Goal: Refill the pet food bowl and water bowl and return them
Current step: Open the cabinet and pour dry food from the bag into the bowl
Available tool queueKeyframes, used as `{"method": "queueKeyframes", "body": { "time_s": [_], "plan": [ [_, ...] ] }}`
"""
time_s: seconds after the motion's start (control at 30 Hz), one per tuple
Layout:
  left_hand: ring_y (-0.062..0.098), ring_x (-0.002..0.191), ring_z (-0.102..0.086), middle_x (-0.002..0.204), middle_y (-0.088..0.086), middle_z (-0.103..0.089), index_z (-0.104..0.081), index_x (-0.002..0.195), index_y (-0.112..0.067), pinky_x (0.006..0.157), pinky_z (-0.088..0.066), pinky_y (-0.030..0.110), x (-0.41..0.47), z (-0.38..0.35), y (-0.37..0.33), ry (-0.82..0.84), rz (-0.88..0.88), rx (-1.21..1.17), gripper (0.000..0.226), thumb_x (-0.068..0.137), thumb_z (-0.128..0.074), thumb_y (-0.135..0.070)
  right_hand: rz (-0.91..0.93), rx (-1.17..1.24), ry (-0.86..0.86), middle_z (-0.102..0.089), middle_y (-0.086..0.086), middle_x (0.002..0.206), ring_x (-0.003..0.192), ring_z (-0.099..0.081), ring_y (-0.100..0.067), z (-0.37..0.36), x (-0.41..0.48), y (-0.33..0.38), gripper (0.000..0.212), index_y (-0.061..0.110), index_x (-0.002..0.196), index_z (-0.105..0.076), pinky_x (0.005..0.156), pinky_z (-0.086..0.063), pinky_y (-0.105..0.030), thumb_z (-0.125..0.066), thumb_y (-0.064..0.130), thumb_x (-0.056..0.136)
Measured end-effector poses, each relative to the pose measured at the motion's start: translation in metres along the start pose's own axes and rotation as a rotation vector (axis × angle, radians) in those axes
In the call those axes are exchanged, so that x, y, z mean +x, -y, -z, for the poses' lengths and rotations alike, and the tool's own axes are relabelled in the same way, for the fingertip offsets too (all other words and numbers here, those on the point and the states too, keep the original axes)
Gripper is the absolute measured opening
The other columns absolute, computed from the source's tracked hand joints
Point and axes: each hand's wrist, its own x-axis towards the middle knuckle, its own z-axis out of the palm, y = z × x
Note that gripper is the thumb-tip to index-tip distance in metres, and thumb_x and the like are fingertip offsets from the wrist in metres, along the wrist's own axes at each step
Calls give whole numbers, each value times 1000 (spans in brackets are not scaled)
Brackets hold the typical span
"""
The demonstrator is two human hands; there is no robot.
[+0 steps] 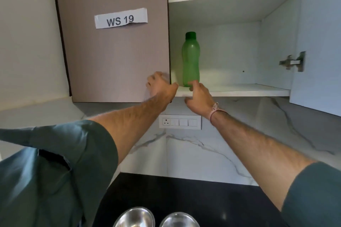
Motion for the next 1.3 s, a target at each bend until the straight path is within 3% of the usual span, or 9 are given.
{"method": "queueKeyframes", "body": {
  "time_s": [0.1,0.2,0.27,0.4,0.53,0.9,1.03,1.3],
  "plan": [
    [33,143,-23,158,11,-22,-34,147,-16,117,-33,43,34,-8,-7,-176,-143,169,87,74,-80,-30,22,77,32,-60,-18,134,123,-59,-31,-31,22,-7,54,0,141,-49,96,-44,-29,-65,7,90],
    [38,154,-4,168,14,-2,-15,158,-21,125,-14,48,62,-15,-13,-208,-182,263,108,74,-82,-36,62,106,-26,-61,-12,125,112,-62,-29,-58,39,-6,44,8,137,-56,96,-49,-36,-60,15,94],
    [40,155,3,169,16,6,-4,161,-22,125,-7,52,73,-20,-14,-225,-180,332,117,74,-82,-35,72,89,-84,-60,-11,117,102,-63,-33,-71,48,-1,33,12,126,-61,90,-52,-44,-58,24,95],
    [41,155,8,169,17,12,3,162,-23,125,-3,53,79,-27,-15,-256,-157,380,124,73,-84,-29,6,106,-218,-60,-11,107,88,-65,-37,-85,56,11,26,12,107,-65,72,-47,-38,-55,34,98],
    [41,155,8,169,15,12,3,161,-25,125,-4,52,76,-24,-18,-257,-144,388,125,72,-85,-27,-4,153,-228,-54,-3,94,79,-62,-30,-83,55,15,24,12,102,-64,66,-40,-32,-58,35,97],
    [38,156,1,170,11,5,-1,160,-27,126,-12,52,31,36,-28,-180,-159,274,123,70,-84,-20,-3,176,-258,-49,2,98,86,-62,-26,-66,1,61,24,16,106,-60,69,-42,-32,-60,38,97],
    [37,154,-6,168,12,0,-3,160,-25,124,-22,51,5,77,-34,-116,-170,228,123,69,-85,-17,-8,136,-259,-58,-8,108,92,-64,-30,-58,-31,94,29,11,110,-60,76,-54,-42,-59,37,98],
    [34,145,-25,159,11,-22,-10,160,-24,114,-40,50,-42,174,-31,-6,-201,67,116,71,-84,-12,-60,157,-278,-60,-14,117,103,-63,-36,-51,-96,181,32,7,113,-61,86,-54,-48,-61,34,98]
  ]
}}
